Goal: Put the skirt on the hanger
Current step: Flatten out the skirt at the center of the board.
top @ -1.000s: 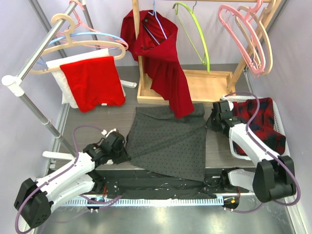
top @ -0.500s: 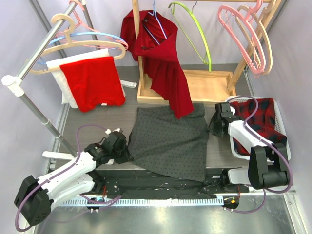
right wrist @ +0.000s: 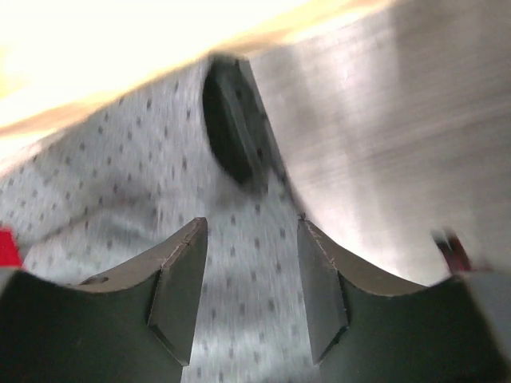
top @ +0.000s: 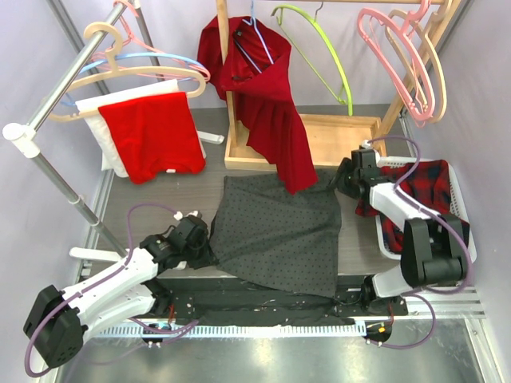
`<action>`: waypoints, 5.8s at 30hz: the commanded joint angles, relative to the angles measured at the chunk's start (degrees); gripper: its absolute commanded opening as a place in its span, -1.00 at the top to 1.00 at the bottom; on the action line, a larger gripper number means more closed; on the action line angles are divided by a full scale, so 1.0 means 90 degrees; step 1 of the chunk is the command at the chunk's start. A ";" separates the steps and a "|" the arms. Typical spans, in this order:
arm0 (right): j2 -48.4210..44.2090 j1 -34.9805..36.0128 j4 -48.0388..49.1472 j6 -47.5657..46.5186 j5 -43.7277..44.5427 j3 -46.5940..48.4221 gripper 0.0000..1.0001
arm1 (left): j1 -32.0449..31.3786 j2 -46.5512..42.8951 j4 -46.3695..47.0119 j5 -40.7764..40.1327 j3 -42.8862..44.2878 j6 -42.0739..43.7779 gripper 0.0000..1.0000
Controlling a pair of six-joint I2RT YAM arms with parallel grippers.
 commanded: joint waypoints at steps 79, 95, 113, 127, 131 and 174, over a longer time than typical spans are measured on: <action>-0.2490 0.1523 -0.2140 0.0507 -0.0266 -0.1595 0.03 | 0.1867 0.4457 0.3585 0.2449 0.3550 0.0847 0.99; -0.2353 0.1523 -0.1886 0.0576 -0.0383 -0.1575 0.04 | 0.2326 0.4956 0.3922 0.1915 0.2699 0.1128 0.30; -0.2314 0.1533 -0.1652 0.0703 -0.0461 -0.1741 0.05 | 0.2326 0.3237 0.2727 0.1141 0.1235 0.1422 -0.41; -0.2090 0.1533 -0.1633 0.0752 0.0036 -0.1985 0.08 | 0.2267 0.3011 0.3411 0.2109 0.0638 0.1266 0.57; -0.1865 0.1533 -0.1466 0.0771 -0.0012 -0.2082 0.09 | 0.2267 0.2992 0.3402 0.2168 0.0638 0.1236 0.69; -0.2792 0.1543 -0.2862 0.1200 0.0962 -0.1409 0.98 | 0.2257 0.2992 0.3402 0.2119 0.0687 0.1227 0.82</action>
